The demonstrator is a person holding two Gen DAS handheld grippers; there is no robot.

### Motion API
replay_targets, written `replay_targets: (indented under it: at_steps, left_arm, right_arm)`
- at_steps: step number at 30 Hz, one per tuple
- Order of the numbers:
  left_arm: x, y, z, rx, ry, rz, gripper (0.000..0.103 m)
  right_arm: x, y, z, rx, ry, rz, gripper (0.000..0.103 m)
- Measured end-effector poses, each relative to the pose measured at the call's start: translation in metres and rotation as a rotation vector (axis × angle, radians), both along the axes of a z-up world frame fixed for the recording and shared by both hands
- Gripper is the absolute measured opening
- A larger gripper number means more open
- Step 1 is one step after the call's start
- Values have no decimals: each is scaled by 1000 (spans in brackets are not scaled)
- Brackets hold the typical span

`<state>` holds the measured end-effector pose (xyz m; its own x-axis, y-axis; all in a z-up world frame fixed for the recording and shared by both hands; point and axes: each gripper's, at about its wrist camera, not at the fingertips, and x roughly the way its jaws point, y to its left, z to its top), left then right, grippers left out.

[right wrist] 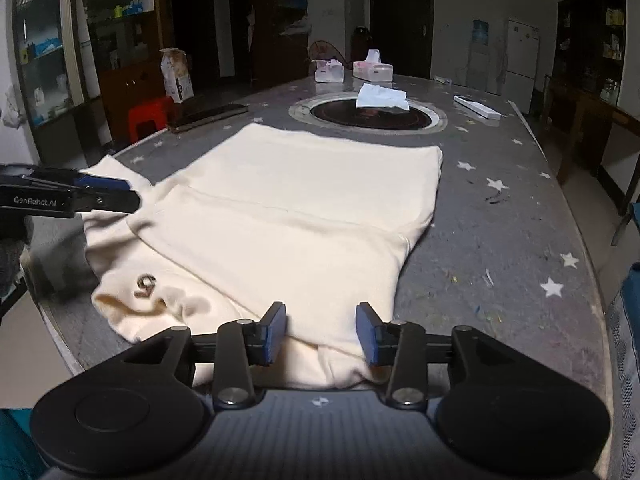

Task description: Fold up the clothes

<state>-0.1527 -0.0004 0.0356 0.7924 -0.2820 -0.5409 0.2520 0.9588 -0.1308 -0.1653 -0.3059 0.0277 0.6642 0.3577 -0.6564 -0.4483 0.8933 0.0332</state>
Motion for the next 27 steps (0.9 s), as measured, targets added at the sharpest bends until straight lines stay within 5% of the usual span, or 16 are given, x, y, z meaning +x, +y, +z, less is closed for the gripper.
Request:
replay_targets:
  at_steps: [15,24,27]
  left_arm:
    - [28,121,-9,111,7,563,50]
    - [36,142,-27,85,54,618,48]
    - [37,142,-26,79,47,607,29]
  right_arm:
    - [12,23,9,21,-10,55,46]
    - [16,26,7,22,-4,49,47]
    - [16,25,7,26,-6,49,47]
